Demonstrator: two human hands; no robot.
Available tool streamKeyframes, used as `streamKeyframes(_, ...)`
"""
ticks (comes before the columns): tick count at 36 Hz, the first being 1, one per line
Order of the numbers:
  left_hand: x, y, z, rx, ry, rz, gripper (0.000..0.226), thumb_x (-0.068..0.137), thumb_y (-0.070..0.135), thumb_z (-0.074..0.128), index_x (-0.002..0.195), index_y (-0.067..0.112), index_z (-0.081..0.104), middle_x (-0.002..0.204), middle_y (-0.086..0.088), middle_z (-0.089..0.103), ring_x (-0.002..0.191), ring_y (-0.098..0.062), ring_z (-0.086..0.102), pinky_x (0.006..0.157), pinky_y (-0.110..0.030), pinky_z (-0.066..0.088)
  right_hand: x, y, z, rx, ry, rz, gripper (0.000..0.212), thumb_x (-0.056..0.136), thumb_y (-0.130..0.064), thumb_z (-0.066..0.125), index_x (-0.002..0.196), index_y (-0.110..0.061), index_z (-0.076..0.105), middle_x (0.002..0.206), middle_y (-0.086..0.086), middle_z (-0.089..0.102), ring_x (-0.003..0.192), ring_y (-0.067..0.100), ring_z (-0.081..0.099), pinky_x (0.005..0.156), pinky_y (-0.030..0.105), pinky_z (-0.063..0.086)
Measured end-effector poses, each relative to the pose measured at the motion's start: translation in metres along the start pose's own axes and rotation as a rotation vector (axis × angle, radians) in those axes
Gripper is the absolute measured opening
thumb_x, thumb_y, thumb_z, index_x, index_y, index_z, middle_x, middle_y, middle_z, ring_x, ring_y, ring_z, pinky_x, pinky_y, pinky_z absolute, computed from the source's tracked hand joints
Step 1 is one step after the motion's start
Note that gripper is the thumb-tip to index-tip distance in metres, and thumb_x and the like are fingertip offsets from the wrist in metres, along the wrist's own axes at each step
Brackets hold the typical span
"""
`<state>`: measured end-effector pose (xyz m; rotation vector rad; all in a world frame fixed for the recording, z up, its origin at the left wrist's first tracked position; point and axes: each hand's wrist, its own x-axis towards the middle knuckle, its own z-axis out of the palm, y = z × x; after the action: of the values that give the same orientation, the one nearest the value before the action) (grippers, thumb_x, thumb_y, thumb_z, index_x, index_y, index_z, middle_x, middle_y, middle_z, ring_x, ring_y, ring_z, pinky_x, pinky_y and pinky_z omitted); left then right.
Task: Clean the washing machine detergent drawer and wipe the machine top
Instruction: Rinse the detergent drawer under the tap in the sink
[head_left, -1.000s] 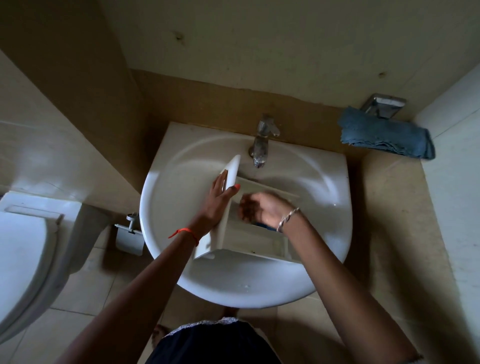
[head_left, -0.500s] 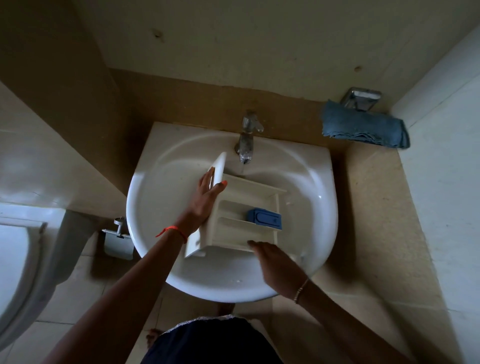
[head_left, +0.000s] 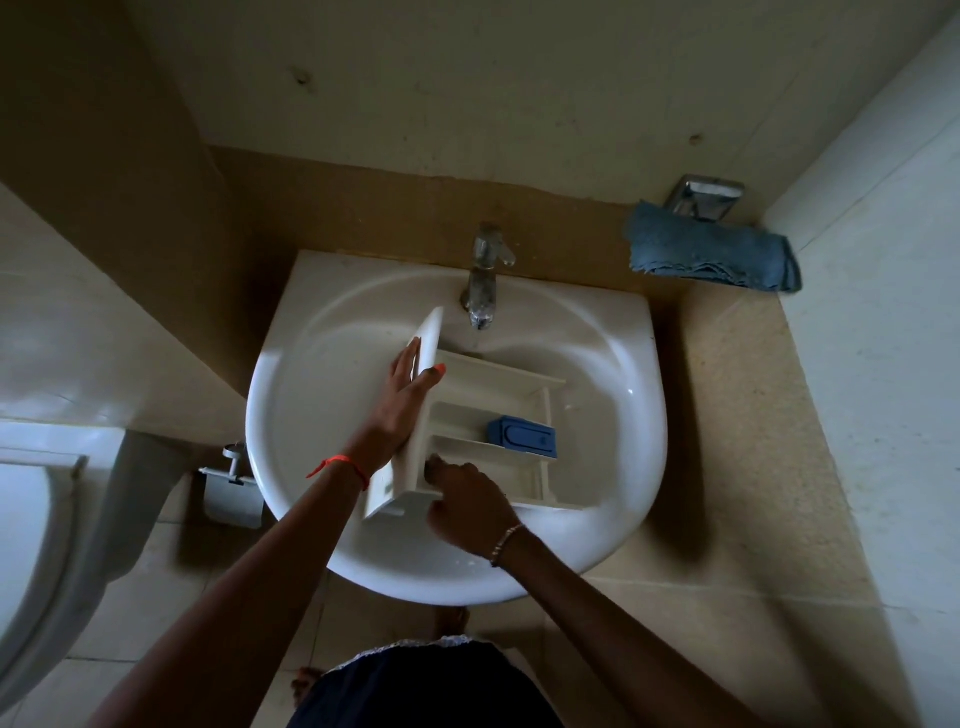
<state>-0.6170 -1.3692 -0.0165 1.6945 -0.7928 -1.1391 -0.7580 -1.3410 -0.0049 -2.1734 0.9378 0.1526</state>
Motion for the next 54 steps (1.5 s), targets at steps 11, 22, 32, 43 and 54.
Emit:
streamKeyframes(11, 0.0, -0.004, 0.0, -0.032, -0.002, -0.035, 0.062, 0.097, 0.03, 0.044, 0.15, 0.017, 0.015, 0.157, -0.004, 0.014, 0.142, -0.02, 0.02, 0.104, -0.026, 0.021, -0.001, 0.058, -0.052, -0.15, -0.23, 0.343, 0.02, 0.086, -0.009, 0.047, 0.095, 0.001, 0.062, 0.096, 0.016, 0.061, 0.098, 0.03, 0.061, 0.077, 0.029, 0.047)
streamKeyframes(22, 0.003, -0.007, -0.004, -0.044, 0.025, -0.014, 0.062, 0.094, 0.029, 0.05, 0.148, 0.015, 0.023, 0.155, -0.005, 0.023, 0.14, -0.018, 0.026, 0.103, -0.023, 0.024, 0.093, 0.023, -0.105, 1.801, 0.156, 0.384, 0.034, 0.096, -0.014, 0.034, 0.094, 0.01, 0.057, 0.086, 0.023, 0.065, 0.083, 0.032, 0.062, 0.082, 0.038, 0.049)
streamKeyframes(32, 0.006, -0.008, -0.005, -0.027, 0.034, -0.007, 0.061, 0.094, 0.024, 0.052, 0.147, 0.014, 0.024, 0.154, -0.004, 0.024, 0.14, -0.014, 0.025, 0.104, -0.021, 0.021, 0.142, 0.018, -0.1, 2.064, 0.245, 0.373, 0.03, 0.09, -0.001, 0.023, 0.072, -0.002, 0.047, 0.07, 0.014, 0.047, 0.065, 0.023, 0.044, 0.061, 0.031, 0.037)
streamKeyframes(43, 0.006, -0.01, -0.007, 0.002, 0.019, -0.024, 0.061, 0.094, 0.03, 0.051, 0.148, 0.019, 0.023, 0.155, -0.003, 0.022, 0.14, -0.016, 0.023, 0.105, -0.024, 0.021, 0.144, 0.028, -0.086, 1.904, 0.055, 0.272, 0.019, 0.068, -0.001, 0.031, 0.053, -0.009, 0.041, 0.049, 0.005, 0.041, 0.041, 0.015, 0.041, 0.047, 0.019, 0.033)
streamKeyframes(54, 0.002, -0.008, -0.007, -0.012, 0.034, -0.023, 0.07, 0.085, 0.048, 0.055, 0.146, 0.025, 0.029, 0.152, -0.003, 0.028, 0.137, -0.015, 0.028, 0.103, -0.024, 0.024, 0.073, 0.044, -0.083, 1.142, -0.521, 0.521, 0.047, 0.096, -0.009, 0.023, 0.061, -0.006, 0.053, 0.049, 0.006, 0.06, 0.043, 0.017, 0.058, 0.052, 0.025, 0.043)
